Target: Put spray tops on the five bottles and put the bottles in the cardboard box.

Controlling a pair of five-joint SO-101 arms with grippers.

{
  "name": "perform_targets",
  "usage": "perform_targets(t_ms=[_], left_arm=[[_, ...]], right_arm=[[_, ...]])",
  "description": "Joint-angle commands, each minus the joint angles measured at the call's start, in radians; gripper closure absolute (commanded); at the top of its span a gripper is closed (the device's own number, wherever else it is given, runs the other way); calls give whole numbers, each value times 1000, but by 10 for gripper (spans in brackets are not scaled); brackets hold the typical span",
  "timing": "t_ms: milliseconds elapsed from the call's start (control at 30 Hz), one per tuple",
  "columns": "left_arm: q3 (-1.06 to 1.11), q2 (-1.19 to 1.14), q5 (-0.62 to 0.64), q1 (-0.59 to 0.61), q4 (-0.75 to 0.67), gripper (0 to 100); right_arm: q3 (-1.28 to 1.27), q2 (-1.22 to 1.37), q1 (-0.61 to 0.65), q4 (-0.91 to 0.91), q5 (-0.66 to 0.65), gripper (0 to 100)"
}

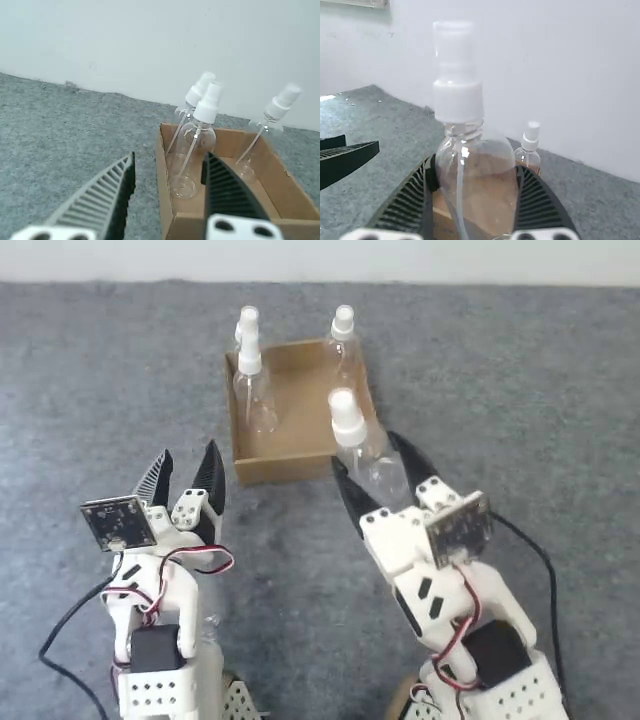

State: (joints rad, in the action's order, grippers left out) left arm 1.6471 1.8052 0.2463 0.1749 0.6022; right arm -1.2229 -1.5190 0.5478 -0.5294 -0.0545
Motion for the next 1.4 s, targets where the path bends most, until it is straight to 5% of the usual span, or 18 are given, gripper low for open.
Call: perform_targets(t_ms=[0,533,1367], left_arm=[[-5,18,-14,6,-34,801],[-5,18,-15,6,-32,801],[-5,18,-15,6,-32,801]], right_arm=[[206,257,-18,30,-3,980],[522,751,-18,38,5,977],[463,1236,-74,908,219,982]])
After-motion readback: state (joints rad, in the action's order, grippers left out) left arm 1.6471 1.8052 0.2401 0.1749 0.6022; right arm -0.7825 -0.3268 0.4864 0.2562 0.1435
